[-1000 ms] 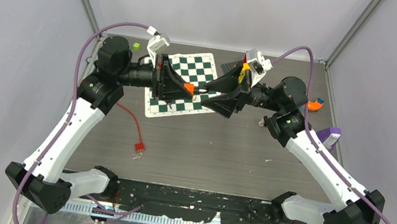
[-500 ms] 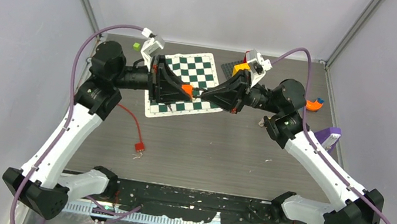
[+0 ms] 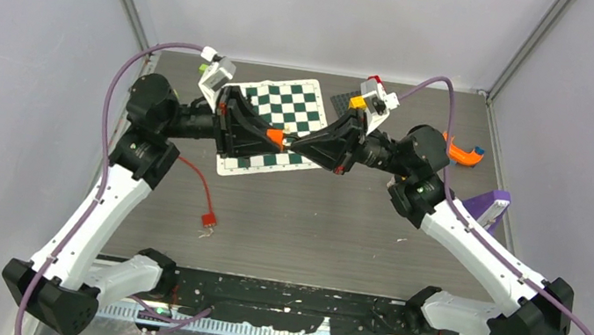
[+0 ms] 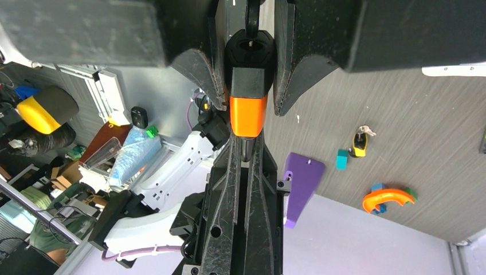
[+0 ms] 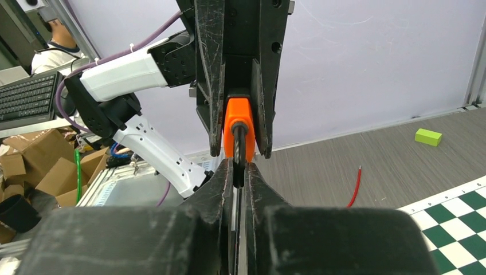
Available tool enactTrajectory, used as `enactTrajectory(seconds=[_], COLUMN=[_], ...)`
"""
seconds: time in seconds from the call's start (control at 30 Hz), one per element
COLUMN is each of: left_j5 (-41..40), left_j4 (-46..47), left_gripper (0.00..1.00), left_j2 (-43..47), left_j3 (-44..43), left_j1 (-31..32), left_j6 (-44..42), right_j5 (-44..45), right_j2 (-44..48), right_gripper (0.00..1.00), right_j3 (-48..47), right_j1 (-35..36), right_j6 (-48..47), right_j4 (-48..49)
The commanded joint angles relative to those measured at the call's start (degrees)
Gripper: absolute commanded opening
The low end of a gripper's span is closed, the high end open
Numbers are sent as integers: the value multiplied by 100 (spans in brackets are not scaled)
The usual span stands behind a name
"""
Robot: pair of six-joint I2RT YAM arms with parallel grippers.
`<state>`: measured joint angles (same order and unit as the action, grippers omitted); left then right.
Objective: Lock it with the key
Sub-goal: Lock the lock.
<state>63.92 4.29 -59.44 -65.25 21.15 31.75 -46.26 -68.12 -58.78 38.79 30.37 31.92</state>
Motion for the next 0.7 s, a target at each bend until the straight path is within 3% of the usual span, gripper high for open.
enactTrajectory(seconds=[0.0, 0.5, 0.6, 0.67], left_j5=[-121, -738, -831, -949], left_j4=[565, 763, 558, 228], left_gripper=[0, 0, 0, 0], left_j2=[-17, -157, -76, -36], left_j3=[96, 185, 161, 92], left_j1=[180, 751, 742, 737], left_j6=[139, 77, -69, -224], right_j5=[313, 806, 939, 1087], right_j2=[-102, -311, -145, 25], right_gripper=[5, 5, 5, 10], right_j3=[-221, -174, -113, -88], right_j1=[417, 981, 940, 825], right_j6=[-139, -193, -216, -161], right_j4=[79, -10, -95, -195])
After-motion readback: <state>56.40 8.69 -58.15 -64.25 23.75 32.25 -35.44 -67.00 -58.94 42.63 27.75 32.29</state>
